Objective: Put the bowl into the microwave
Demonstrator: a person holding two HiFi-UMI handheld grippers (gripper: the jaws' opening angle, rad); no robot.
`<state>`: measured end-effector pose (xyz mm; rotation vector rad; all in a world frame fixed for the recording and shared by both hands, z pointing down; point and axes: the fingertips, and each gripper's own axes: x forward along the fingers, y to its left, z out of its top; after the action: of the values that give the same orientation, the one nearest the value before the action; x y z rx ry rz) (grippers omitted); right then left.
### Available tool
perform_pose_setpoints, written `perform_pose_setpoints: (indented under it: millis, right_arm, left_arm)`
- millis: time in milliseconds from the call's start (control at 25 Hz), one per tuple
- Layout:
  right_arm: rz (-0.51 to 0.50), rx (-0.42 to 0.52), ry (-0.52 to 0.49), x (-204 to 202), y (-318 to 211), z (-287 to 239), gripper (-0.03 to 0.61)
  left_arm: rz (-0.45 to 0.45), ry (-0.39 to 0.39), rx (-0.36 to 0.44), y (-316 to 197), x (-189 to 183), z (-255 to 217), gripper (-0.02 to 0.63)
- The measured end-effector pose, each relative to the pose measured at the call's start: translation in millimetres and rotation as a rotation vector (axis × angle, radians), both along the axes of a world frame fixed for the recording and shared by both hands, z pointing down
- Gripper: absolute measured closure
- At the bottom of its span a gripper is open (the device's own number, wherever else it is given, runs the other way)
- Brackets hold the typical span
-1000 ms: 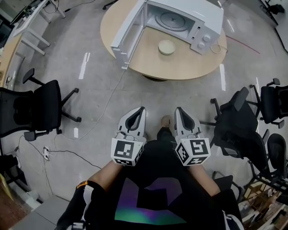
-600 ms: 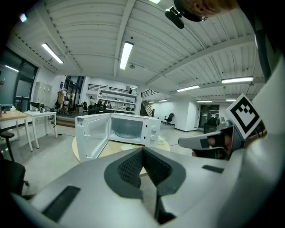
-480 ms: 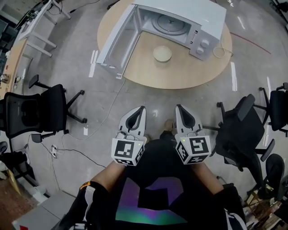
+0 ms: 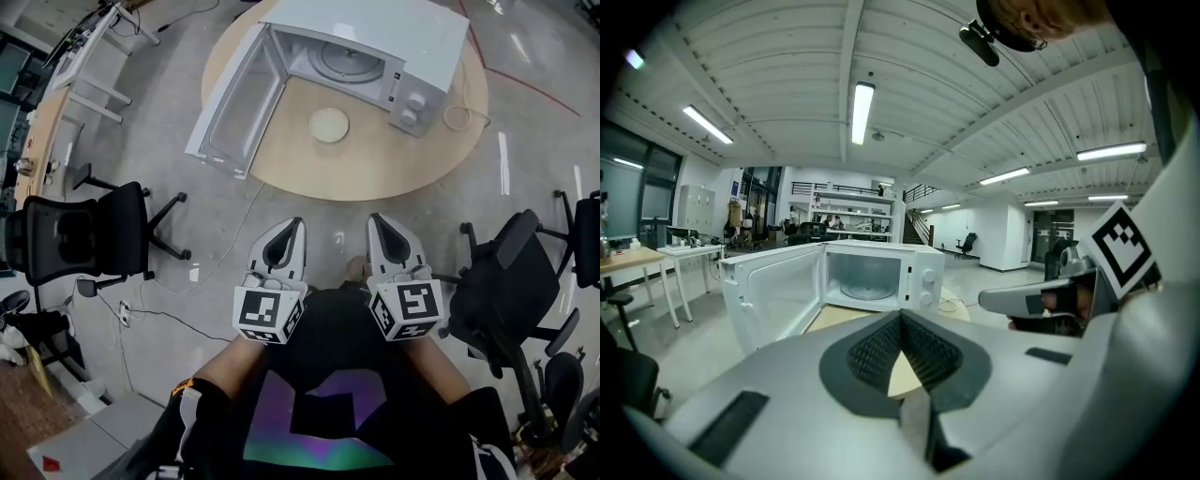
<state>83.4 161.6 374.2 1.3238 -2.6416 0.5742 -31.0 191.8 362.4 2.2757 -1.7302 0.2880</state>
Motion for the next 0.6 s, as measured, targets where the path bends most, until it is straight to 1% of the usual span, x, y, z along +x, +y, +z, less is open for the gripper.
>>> perform_pose_setpoints:
  millis: [120,400,600]
  right_arm:
    - [-0.002,0.009,0.001,11,-11,-1,0.563]
    - [0.001,0.002,0.013,23,-30,3,0.563]
    - [0.014,-0.015,0.031,27,-47,8,0.563]
  left_arm:
    - [-0.013,-0.001,0.004,-10,9,1,0.571]
    - [-0.029,0.004,0.015,-38,14,-4,0.569]
    - [-0.030,0.008,0.000,-63,11,1,0.569]
